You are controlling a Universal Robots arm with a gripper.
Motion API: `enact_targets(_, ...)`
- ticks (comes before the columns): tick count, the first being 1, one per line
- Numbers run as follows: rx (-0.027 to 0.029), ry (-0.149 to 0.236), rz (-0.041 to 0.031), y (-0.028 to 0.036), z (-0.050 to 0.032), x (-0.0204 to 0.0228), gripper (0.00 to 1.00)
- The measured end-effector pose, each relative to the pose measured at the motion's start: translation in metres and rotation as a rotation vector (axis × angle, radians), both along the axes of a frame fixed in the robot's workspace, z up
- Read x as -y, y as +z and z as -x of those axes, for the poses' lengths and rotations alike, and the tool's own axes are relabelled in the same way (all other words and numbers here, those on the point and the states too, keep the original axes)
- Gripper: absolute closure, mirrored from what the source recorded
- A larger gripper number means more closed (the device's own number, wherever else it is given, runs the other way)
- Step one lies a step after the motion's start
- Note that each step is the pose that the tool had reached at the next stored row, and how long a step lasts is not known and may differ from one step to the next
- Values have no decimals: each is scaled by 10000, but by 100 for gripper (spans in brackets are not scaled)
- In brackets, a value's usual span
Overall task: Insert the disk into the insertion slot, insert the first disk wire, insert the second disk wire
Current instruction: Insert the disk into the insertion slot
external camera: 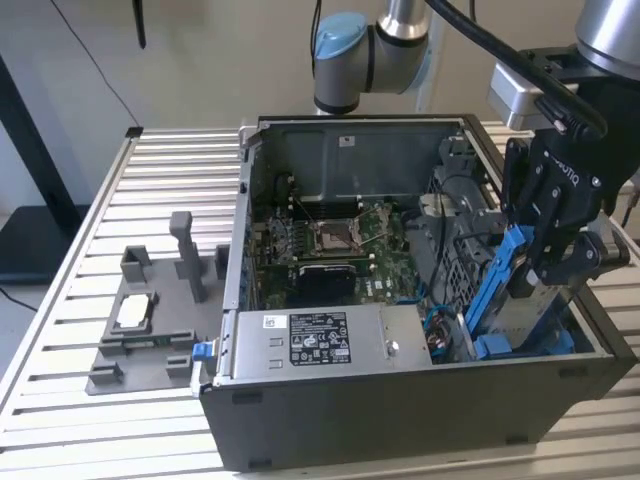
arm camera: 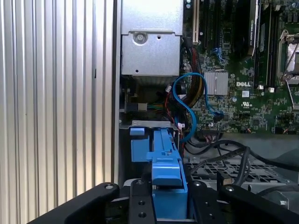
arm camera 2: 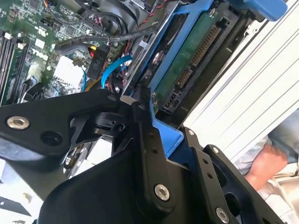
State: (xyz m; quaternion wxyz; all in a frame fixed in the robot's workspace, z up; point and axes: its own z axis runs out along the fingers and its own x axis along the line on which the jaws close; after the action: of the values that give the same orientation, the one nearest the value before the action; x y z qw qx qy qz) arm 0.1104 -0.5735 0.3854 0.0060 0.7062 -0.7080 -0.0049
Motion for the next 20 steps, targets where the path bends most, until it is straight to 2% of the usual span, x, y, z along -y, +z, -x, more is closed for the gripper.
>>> enact_targets(11, 6, -1, -15, -1, 0, -1, 68)
enact_targets(12, 20, -4, -76, -3, 1, -1, 68)
enact_targets(14, 47, -1, -286, -3, 2, -3, 68)
enact_targets(15, 53, -2, -363, -2, 3, -2, 68)
enact_targets(20, 60, 0, -395, -6, 1, -6, 68)
